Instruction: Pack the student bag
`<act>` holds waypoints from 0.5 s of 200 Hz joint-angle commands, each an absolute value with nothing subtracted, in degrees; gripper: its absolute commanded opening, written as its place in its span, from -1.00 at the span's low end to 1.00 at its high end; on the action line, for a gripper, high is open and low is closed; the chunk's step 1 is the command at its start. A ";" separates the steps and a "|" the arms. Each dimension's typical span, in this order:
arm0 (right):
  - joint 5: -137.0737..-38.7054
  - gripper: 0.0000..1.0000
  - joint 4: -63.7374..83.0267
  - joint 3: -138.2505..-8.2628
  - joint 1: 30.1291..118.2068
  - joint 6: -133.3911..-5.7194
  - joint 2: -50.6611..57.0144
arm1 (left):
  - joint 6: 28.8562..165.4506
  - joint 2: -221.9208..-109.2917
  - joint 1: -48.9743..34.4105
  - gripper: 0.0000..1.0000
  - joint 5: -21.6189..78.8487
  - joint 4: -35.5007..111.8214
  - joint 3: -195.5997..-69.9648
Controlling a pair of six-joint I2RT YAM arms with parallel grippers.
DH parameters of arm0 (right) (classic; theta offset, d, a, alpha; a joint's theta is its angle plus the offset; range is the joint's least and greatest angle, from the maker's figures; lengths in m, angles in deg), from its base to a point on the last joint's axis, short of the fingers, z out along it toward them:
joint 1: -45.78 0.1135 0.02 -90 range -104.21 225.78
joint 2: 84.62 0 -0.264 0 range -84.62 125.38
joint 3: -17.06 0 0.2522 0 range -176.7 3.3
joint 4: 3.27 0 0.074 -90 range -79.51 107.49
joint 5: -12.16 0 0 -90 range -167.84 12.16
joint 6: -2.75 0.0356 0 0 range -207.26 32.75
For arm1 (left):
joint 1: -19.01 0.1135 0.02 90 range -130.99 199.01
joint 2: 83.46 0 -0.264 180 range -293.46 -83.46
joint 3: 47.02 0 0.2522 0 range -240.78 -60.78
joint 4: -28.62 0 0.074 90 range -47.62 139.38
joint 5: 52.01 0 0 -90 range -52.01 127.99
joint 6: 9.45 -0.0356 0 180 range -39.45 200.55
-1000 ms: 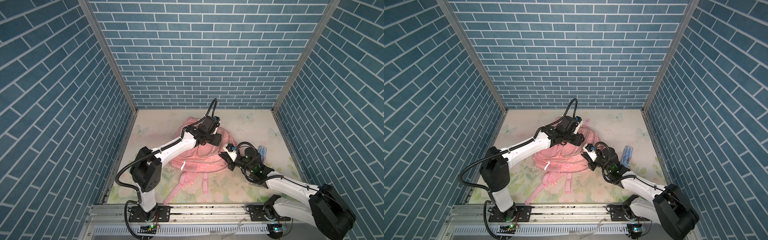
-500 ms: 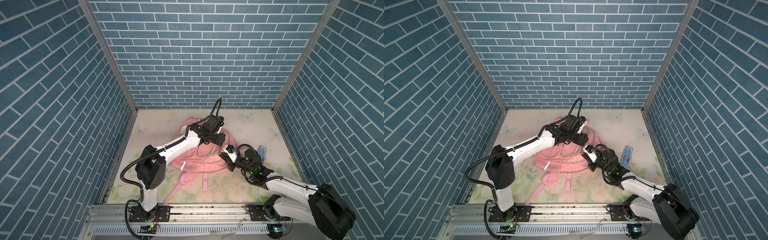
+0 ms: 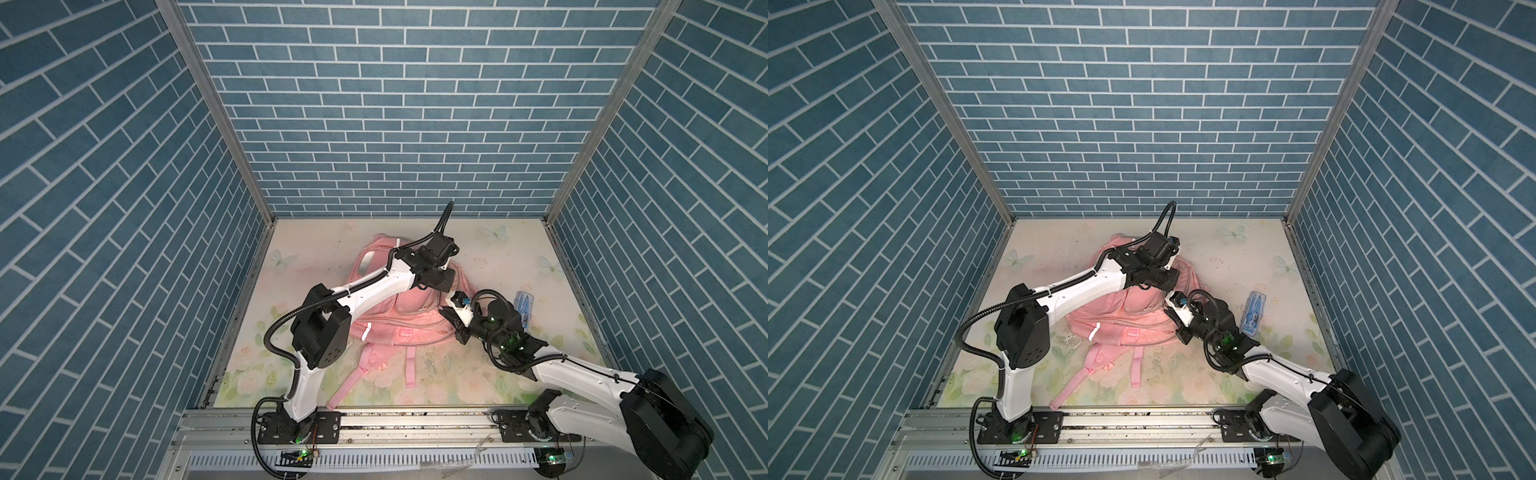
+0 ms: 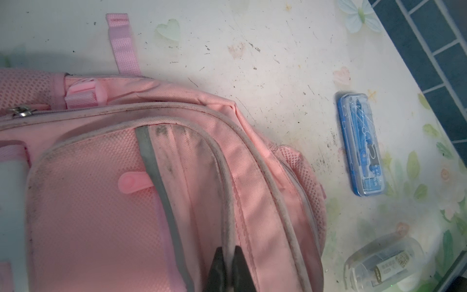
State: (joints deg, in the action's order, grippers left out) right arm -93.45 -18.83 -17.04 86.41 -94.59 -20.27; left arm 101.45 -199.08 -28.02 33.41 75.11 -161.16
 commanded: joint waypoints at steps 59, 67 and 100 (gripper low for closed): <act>-95.76 -1.00 -18.41 -24.22 93.85 -95.21 -10.59 | 107.32 -196.37 -25.97 -1.00 32.45 68.05 -162.64; -96.01 -1.00 -18.59 -24.89 94.03 -95.07 -9.50 | 107.67 -195.87 -25.75 -1.00 32.29 67.47 -162.06; -96.82 -1.00 -17.86 -26.73 94.20 -94.64 -6.55 | 109.36 -192.98 -24.72 -1.00 31.67 64.43 -157.68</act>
State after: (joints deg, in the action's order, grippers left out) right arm -94.00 -17.80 -24.89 93.36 -94.57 -8.09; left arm 106.81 -196.93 -25.98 31.44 72.49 -159.67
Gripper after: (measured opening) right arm 0.078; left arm 0.080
